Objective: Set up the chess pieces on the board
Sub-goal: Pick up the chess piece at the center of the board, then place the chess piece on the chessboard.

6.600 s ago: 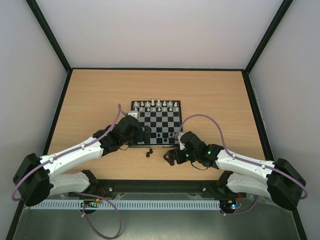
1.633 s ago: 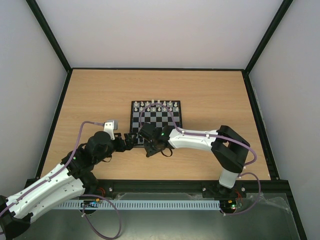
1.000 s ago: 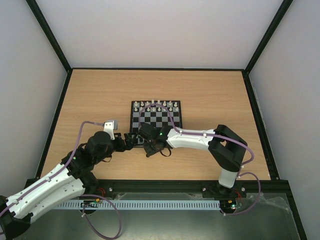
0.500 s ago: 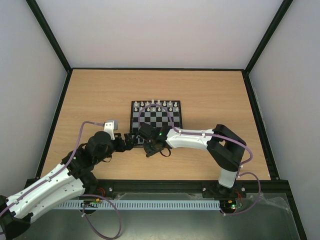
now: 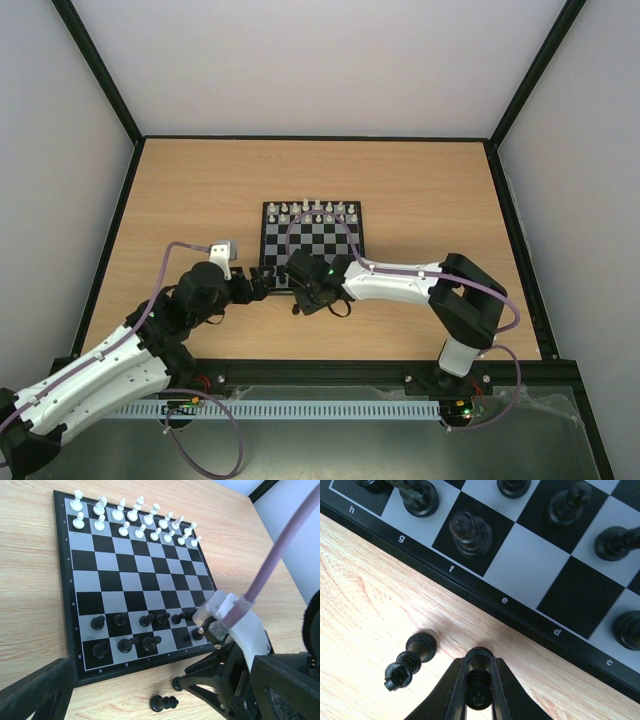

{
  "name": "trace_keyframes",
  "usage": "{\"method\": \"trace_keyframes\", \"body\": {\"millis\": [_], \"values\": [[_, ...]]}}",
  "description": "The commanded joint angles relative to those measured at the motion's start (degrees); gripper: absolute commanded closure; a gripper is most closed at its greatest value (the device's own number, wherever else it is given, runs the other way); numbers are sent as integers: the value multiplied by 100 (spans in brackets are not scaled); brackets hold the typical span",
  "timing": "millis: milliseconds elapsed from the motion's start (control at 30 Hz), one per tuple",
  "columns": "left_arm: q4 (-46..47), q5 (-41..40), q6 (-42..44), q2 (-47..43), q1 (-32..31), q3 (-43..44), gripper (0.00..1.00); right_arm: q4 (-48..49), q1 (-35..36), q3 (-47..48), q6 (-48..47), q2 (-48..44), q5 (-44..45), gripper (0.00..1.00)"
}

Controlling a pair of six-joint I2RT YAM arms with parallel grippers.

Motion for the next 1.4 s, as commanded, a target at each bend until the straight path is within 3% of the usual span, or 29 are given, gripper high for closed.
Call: {"method": "trace_keyframes", "body": {"millis": [0,833,1367], "values": [[79,-57,14,101,25,-41,1,-256,41,-210,104,-308,114,89],[274,-24,9,390,24,-25,1,-468,11,-307,-19,-705,445,88],[314,-55,9,399,20,-67,1,-476,-604,165,-483,-452,396,88]]}}
